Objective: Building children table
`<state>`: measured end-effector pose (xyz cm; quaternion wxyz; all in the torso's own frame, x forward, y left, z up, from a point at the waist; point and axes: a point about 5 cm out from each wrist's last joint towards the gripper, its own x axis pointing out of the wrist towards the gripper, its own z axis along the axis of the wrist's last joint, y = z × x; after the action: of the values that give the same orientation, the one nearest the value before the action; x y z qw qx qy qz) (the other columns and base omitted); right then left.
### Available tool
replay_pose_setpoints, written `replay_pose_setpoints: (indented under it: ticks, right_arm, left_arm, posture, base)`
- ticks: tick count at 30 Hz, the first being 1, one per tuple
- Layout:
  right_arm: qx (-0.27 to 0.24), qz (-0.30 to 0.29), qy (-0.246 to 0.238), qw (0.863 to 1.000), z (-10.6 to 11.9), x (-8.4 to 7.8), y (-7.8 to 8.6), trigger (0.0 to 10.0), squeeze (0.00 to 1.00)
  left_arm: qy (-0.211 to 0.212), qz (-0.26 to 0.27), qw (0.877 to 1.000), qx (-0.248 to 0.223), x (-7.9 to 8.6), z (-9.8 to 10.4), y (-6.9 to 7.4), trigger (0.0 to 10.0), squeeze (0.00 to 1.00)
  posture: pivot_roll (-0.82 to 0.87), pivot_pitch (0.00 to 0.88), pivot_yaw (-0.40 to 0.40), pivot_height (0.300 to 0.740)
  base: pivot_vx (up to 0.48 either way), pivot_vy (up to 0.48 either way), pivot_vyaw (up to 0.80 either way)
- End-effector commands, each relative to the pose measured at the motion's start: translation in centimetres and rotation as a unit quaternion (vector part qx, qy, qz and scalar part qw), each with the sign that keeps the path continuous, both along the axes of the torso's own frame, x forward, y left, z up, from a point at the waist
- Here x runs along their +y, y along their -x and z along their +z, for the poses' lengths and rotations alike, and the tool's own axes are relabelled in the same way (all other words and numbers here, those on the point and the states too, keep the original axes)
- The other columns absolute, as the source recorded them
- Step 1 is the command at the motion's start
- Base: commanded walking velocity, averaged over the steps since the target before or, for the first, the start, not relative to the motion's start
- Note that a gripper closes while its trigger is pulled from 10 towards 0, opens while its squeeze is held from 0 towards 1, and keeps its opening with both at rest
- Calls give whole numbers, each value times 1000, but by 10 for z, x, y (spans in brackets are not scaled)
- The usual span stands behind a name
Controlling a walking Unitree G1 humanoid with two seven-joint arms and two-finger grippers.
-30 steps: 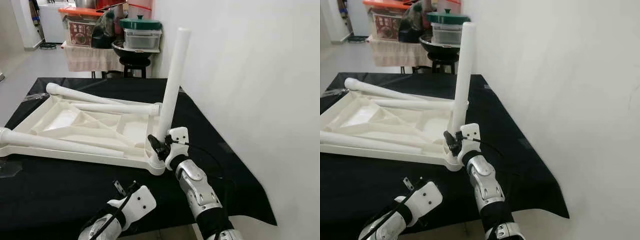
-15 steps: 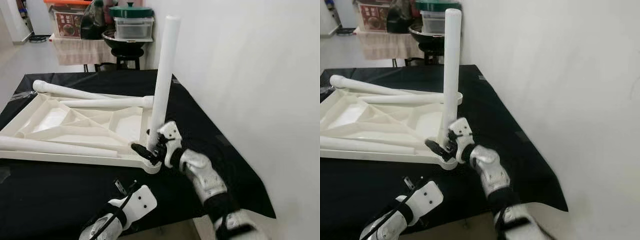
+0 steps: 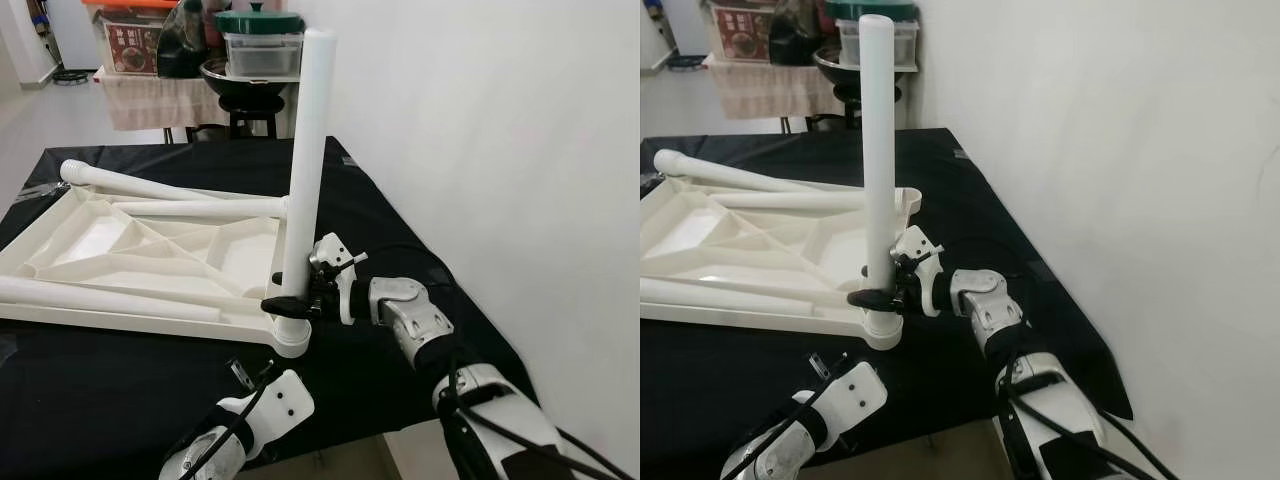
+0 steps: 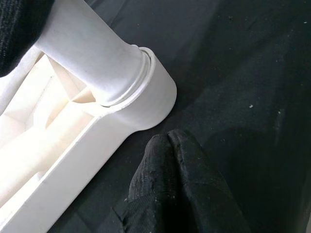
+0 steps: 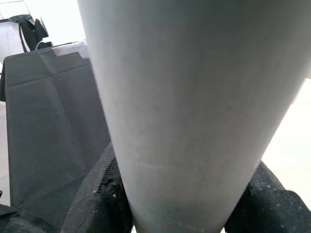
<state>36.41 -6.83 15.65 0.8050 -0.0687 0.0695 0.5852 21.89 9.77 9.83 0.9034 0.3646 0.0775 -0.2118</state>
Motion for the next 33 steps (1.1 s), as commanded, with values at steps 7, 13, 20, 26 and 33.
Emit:
replay_pose_setpoints:
  ticks: [7,13,20,26,33]
  right_arm:
    - [6,-3,-2,1000,-1,-7,-2,0,0]
    - [-17,-172,-4,985,-12,-20,-9,0,0]
    - [59,-427,-81,899,-52,-15,29,0,0]
    - [10,-368,-78,926,-53,14,37,0,0]
    - [-5,-414,-61,908,-39,-9,26,10000,1000]
  left_arm:
    - [2,-4,1000,6,-5,-1,5,10000,0]
    - [-3,-8,1000,-1,-6,2,6,10000,0]
    - [-1,-10,1000,-2,-5,6,7,10000,0]
    - [4,26,999,-38,1,16,-5,10000,0]
    - [87,117,989,-27,17,32,-22,10000,0]
  posture:
    - [164,0,-100,740]
    - [146,0,-100,740]
    - [154,0,-94,740]
    - [126,0,-81,740]
    - [146,0,-96,740]
  base:
    - [0,0,0]
    - [0,0,0]
    - [0,0,0]
    - [0,0,0]
    - [0,0,0]
